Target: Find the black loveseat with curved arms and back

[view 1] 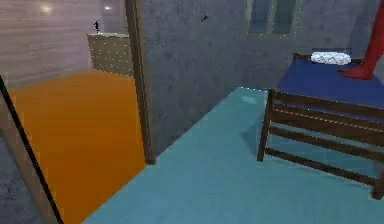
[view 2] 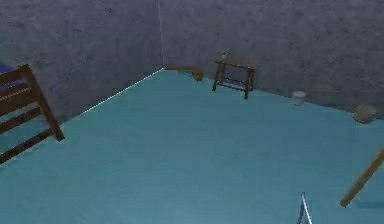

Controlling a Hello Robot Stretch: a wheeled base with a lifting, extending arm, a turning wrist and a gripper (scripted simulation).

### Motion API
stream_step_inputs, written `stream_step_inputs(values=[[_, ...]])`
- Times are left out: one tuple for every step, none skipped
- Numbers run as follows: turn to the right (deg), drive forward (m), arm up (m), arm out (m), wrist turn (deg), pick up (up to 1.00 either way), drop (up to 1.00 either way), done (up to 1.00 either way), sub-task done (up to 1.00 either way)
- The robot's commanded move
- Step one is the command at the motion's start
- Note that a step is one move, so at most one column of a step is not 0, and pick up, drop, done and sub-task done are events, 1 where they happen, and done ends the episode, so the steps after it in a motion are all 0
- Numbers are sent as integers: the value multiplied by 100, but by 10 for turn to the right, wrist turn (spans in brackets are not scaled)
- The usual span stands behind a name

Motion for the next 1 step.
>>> stream_step_inputs(values=[[-210,0,0,0,0,0,0,0,0]])
